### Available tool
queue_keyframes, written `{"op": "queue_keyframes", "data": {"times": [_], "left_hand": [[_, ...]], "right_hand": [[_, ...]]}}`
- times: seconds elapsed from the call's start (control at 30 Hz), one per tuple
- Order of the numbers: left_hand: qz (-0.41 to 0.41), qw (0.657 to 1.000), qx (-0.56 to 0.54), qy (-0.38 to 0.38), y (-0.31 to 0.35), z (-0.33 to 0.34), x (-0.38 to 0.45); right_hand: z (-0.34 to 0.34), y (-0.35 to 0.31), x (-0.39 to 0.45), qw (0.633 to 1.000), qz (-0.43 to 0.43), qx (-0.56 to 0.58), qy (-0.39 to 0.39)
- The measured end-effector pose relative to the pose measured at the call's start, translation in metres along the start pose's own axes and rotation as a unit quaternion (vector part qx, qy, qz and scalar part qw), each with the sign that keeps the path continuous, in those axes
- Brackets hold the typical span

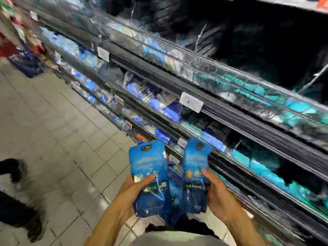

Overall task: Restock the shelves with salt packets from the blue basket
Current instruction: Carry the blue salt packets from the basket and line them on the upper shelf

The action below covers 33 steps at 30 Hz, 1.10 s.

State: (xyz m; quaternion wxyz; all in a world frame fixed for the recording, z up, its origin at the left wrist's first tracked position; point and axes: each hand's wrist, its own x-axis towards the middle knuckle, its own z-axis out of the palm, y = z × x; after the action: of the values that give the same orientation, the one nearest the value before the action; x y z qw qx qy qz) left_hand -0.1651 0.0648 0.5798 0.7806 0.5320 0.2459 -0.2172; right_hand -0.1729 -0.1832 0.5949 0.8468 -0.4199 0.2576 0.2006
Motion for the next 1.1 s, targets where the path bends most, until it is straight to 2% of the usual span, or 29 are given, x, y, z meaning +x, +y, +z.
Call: {"op": "queue_keyframes", "data": {"times": [0.2, 0.4, 0.6, 0.73, 0.87, 0.97, 1.1], "left_hand": [[-0.013, 0.98, 0.16, -0.12, 0.009, 0.043, 0.022], [-0.034, 0.921, 0.302, -0.244, -0.015, 0.115, 0.027], [-0.056, 0.834, 0.407, -0.369, -0.069, 0.201, 0.006], [-0.06, 0.777, 0.448, -0.439, -0.118, 0.26, -0.015], [-0.069, 0.729, 0.474, -0.489, -0.176, 0.319, -0.051], [-0.064, 0.707, 0.482, -0.513, -0.227, 0.361, -0.082], [-0.077, 0.705, 0.469, -0.527, -0.293, 0.411, -0.136]], "right_hand": [[-0.041, 0.019, -0.039, 0.985, -0.125, 0.02, 0.115], [-0.095, 0.053, -0.103, 0.936, -0.233, 0.051, 0.258], [-0.139, 0.082, -0.187, 0.861, -0.307, 0.157, 0.374], [-0.178, 0.107, -0.236, 0.779, -0.321, 0.215, 0.493], [-0.217, 0.127, -0.296, 0.733, -0.362, 0.233, 0.527], [-0.253, 0.144, -0.343, 0.704, -0.37, 0.255, 0.55], [-0.304, 0.157, -0.405, 0.677, -0.373, 0.251, 0.582]]}}
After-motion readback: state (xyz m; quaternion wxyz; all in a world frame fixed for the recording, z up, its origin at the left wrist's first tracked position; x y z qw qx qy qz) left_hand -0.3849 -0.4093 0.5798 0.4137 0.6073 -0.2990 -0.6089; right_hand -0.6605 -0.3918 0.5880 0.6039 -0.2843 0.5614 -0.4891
